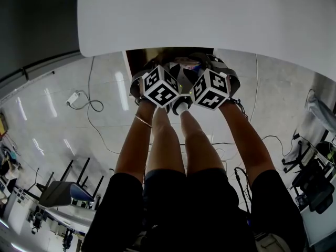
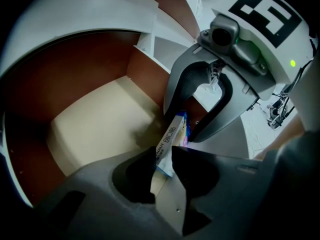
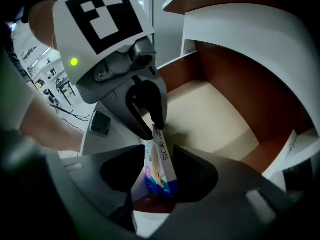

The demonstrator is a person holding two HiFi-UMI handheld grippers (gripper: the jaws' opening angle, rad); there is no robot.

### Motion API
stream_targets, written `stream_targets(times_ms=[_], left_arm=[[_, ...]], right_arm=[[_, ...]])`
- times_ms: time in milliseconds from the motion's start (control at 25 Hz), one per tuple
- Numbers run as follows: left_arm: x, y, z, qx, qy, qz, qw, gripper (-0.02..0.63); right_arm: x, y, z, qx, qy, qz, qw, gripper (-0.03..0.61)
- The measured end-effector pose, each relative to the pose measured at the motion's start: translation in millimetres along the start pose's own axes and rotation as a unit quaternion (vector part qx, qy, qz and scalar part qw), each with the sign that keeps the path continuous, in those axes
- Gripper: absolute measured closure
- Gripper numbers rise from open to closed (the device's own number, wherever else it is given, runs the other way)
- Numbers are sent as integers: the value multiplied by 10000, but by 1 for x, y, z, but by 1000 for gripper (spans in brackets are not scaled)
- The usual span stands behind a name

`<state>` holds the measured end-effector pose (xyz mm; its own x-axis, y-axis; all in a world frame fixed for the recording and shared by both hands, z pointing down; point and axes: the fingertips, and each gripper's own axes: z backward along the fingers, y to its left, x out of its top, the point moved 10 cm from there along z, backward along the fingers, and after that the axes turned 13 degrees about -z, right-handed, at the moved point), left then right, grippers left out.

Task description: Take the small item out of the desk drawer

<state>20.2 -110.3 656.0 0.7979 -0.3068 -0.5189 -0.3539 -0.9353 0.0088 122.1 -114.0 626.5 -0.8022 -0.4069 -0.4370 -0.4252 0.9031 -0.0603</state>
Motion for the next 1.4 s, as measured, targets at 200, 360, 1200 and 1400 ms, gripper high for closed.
stream_targets(times_ms=[200, 360, 1200, 1400], left_arm=[[0, -4, 5, -53, -26, -67, 10000, 529], [-1, -5, 4, -104, -12, -138, 9998, 532], [-4, -11, 15, -183, -234, -19, 9996, 558], [-8, -11, 15, -174, -308, -70, 9994, 576]], right_arm=[[6, 8, -7, 39, 422, 647, 9970, 383], [9, 11, -16, 38, 722, 983, 9925, 382], [17, 18, -32, 202, 1191, 1418, 9825, 469], [16, 17, -34, 207, 1166, 1373, 9834, 476]])
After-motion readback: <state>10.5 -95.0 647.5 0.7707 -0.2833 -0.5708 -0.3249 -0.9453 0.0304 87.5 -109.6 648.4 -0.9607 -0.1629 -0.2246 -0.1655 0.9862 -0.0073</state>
